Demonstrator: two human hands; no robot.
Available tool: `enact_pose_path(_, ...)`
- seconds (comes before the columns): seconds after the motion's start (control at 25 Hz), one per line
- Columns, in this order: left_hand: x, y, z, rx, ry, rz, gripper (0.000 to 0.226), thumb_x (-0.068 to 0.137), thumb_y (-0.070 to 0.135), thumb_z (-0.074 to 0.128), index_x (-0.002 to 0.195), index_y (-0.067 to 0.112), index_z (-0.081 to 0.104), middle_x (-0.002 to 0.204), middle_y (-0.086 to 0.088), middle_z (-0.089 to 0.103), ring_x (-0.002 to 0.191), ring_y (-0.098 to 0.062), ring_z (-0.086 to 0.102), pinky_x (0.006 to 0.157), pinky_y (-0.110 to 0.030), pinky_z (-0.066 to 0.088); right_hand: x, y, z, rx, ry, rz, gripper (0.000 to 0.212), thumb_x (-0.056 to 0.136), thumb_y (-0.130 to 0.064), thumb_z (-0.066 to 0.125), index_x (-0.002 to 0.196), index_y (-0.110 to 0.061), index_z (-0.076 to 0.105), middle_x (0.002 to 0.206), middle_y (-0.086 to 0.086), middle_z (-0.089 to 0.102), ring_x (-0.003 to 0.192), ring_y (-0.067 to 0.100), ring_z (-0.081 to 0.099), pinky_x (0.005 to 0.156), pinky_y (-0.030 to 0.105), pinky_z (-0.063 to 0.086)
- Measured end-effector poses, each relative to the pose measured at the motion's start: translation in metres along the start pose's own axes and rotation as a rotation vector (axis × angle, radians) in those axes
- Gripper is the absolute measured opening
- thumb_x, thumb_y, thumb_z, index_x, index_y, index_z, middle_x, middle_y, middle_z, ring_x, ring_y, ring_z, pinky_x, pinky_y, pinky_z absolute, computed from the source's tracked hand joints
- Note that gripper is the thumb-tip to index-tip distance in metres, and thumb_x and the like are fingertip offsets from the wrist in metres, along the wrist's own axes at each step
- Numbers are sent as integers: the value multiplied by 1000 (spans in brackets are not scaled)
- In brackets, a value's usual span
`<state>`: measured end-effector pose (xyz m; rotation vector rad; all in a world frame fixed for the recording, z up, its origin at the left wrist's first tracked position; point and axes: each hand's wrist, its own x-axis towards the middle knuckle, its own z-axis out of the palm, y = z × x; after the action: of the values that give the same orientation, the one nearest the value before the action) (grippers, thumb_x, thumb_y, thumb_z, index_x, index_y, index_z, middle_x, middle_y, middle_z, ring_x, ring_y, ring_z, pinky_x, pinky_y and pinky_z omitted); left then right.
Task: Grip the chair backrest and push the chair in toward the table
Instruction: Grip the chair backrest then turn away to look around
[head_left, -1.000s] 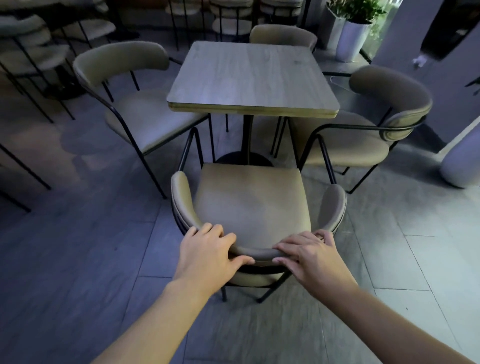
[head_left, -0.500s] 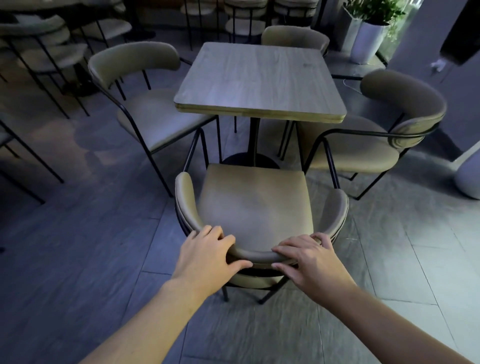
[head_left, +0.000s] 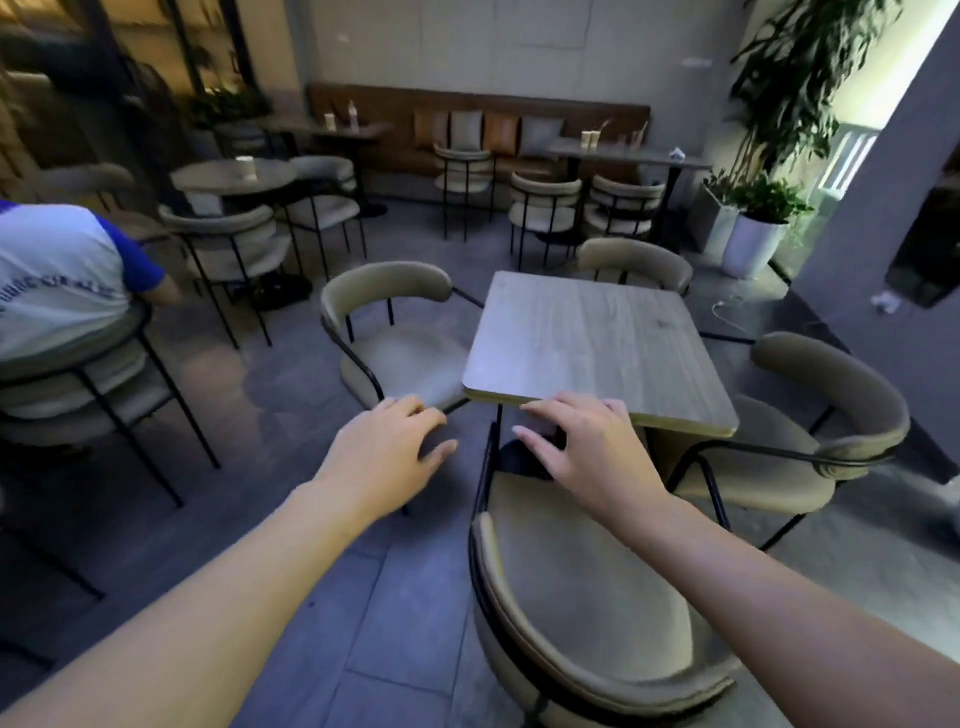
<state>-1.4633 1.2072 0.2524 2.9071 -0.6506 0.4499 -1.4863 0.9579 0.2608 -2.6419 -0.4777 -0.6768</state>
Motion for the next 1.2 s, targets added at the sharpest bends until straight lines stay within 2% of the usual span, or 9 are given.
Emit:
enact_pose_path(0.32,49,-189,-145,21,167,-32,31,96,46,50,122,33,56,117,10,56,111,-14,52,77,-36,52,200,-149,26,26,141,-93,34,91,-53,54,109,-29,70,101,-12,69,97,14,63,85,39,42)
enact_pose_path(0.56,85,-297,-178,59,173,-109,33,97,47,50,124,31,58,119,9,57,112,-14,53,69,-28,41,310,-216,75,16,190,-125,23,92,-48,58,102,-32,69,96,-11,68,93,15,62,81,38,40)
enact_pose_path(0.76,158,-378,-170,90,163,-147,32,96,48,49,123,33,57,120,10,56,113,-13,52,74,-32,48,424,-223,135,22,226,-166,30,93,-51,56,106,-28,70,98,-10,68,94,18,62,87,40,39)
enact_pose_path(1.0,257,-475,-171,124,174,-162,31,96,46,50,123,33,57,117,10,56,112,-13,52,67,-29,41,565,-208,197,18,217,-148,31,92,-53,57,107,-28,70,97,-10,68,94,17,61,86,37,35)
enact_pose_path(1.2,346,-567,-142,83,148,-134,31,97,47,49,122,32,57,117,10,55,111,-13,52,77,-35,51,656,-191,257,-48,204,-116,31,93,-54,54,106,-30,70,96,-12,67,94,15,60,88,37,37)
